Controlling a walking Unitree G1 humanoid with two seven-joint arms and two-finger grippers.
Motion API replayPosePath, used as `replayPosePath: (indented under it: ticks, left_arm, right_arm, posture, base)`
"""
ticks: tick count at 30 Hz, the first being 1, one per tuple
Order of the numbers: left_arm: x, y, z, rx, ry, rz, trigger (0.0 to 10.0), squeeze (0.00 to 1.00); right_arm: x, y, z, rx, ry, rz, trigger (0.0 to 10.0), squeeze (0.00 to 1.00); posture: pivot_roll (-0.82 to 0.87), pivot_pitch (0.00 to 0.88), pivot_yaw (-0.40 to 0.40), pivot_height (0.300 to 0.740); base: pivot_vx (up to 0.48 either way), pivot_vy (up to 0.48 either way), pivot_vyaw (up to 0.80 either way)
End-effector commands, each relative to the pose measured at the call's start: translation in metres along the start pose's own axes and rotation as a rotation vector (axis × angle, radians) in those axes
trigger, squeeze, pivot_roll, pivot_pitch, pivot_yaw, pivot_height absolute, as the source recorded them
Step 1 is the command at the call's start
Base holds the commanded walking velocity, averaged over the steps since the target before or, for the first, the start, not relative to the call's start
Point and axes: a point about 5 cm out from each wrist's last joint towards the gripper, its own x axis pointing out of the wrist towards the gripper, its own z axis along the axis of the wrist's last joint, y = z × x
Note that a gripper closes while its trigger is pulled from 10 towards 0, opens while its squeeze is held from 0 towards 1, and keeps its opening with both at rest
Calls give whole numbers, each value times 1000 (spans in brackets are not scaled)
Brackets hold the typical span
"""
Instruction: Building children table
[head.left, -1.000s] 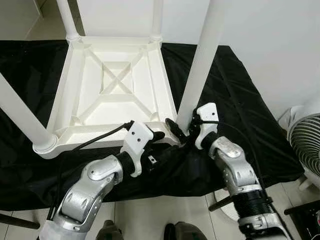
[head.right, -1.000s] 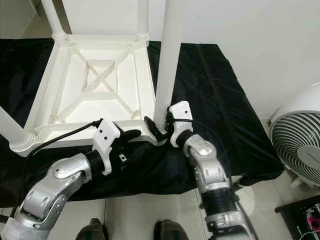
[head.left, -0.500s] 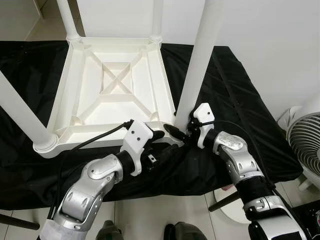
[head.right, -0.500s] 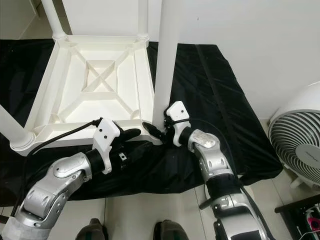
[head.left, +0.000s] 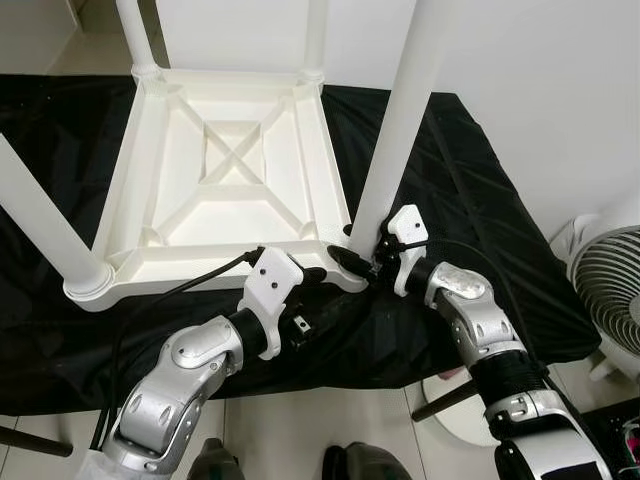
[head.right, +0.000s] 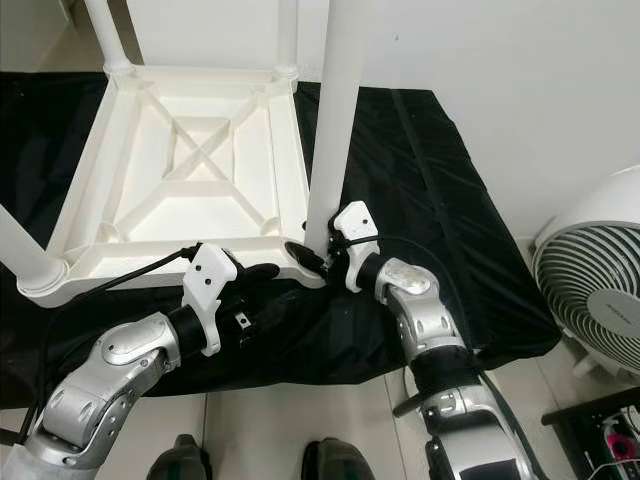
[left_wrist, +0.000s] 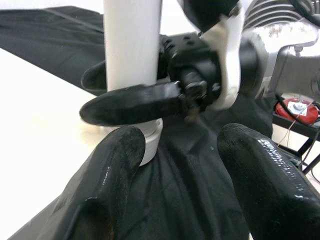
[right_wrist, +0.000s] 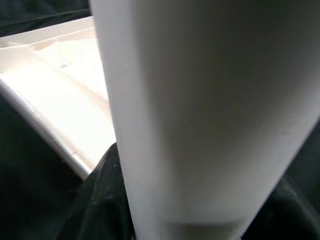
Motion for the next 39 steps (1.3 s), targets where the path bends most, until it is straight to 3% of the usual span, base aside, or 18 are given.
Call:
replayPosePath:
  ticks: [1,2,4,8,11,14,21,22,25,26,27,32,35,36,37,39]
  left_arm:
    - [0,1,-3,-4,21,56,10000,0]
    - [0,1,-3,-4,21,56,10000,0]
    - [0,1,-3,-6,24,52,10000,0]
    - [0,0,-3,-6,25,46,10000,0]
    - [1,-1,-2,-4,25,35,10000,0]
    - [2,-1,-2,-3,24,32,10000,0]
    - [2,-3,-2,-8,25,24,10000,0]
    - [3,-3,-3,-9,25,24,10000,0]
    - [3,-3,-3,-9,25,24,10000,0]
    - [3,-3,-3,-10,25,26,10000,0]
    - [3,-2,-3,-10,26,29,10000,0]
    - [3,-2,-4,-10,27,32,10000,0]
    - [2,-2,-5,-11,31,35,10000,0]
    - [1,-2,-5,-10,33,35,10000,0]
    - [1,-2,-6,-10,34,36,10000,0]
    - [1,-1,-5,-10,35,36,10000,0]
  right_arm:
    - [-2,-8,-2,53,20,-228,0,0]
    - [-2,-8,-2,53,20,-228,0,0]
    - [-1,-3,-3,105,23,-339,0,0]
    - [0,3,-3,88,24,-406,0,0]
    - [0,12,-3,88,15,-592,0,0]
    - [0,16,-3,110,4,-649,0,0]
    - [0,16,7,147,-64,-594,196,0]
    - [-1,14,9,143,-78,-584,10000,0]
    - [-1,14,9,143,-78,-584,10000,0]
    - [-3,11,11,147,-80,-578,10000,384]
    - [-7,6,11,154,-89,-540,10000,1000]
    - [-10,1,12,155,-99,-512,10000,1000]
    - [-17,-9,11,145,-100,-422,10000,1000]
    - [-19,-12,10,132,-91,-368,10000,243]
    - [-21,-13,11,106,-88,-290,10000,0]
    - [-22,-14,11,83,-86,-232,10000,0]
  posture:
    - [59,63,-73,740]
    - [59,63,-73,740]
    - [57,62,-71,740]
    - [54,61,-68,740]
    - [51,56,-65,740]
    - [50,54,-64,740]
    - [42,50,-65,740]
    - [42,48,-69,740]
    - [42,48,-69,740]
    - [43,48,-71,740]
    - [44,49,-79,740]
    - [44,49,-79,740]
    - [43,51,-77,740]
    - [42,53,-73,740]
    - [42,53,-73,740]
    - [40,57,-67,740]
  base:
    - [0,0,0]
    - [0,0,0]
    - [0,0,0]
    - [0,0,0]
    - [0,0,0]
    - [0,0,0]
    - [0,0,0]
    - [0,0,0]
    - [0,0,0]
    - [0,0,0]
    - [0,0,0]
    - [0,0,0]
    - [0,0,0]
    - [0,0,0]
    - [0,0,0]
    - [0,0,0]
